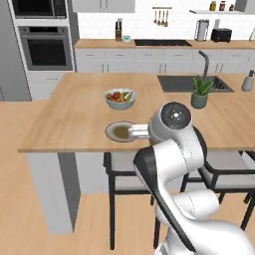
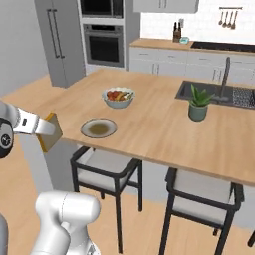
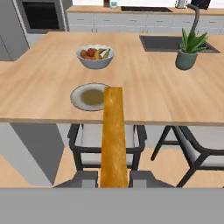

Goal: Start the toaster. Once the lever pops up, take the bread to the plate on the dining counter.

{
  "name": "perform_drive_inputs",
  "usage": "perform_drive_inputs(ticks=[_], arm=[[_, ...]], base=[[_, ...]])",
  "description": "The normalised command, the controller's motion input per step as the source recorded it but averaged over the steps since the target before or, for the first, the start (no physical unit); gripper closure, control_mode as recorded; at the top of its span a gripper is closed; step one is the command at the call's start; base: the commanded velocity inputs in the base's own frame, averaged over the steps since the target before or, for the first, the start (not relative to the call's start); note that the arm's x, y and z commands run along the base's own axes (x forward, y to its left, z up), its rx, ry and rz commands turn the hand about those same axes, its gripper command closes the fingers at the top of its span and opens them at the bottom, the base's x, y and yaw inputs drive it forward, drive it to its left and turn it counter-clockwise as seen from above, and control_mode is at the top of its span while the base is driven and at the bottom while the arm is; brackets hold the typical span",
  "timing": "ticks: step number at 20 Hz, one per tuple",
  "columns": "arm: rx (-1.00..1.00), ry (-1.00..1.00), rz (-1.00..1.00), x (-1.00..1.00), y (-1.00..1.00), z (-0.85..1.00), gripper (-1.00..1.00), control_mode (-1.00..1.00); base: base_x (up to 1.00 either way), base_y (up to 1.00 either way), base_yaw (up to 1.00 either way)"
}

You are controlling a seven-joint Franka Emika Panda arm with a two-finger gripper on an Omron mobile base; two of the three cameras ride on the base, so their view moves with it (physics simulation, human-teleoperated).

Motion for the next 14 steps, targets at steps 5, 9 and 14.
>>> perform_drive_inputs(ticks=[5, 9, 14], arm=[[0.0, 0.0, 0.0, 0.0, 0.0, 0.0, 1.0, 1.0], [0.0, 0.0, 0.0, 0.0, 0.0, 0.0, 1.0, 1.0], [0.0, 0.0, 0.0, 0.0, 0.0, 0.0, 1.0, 1.0]], base=[[0.52, 0.76, -0.34], [0.45, 0.37, -0.27], [0.43, 0.07, -0.19]])
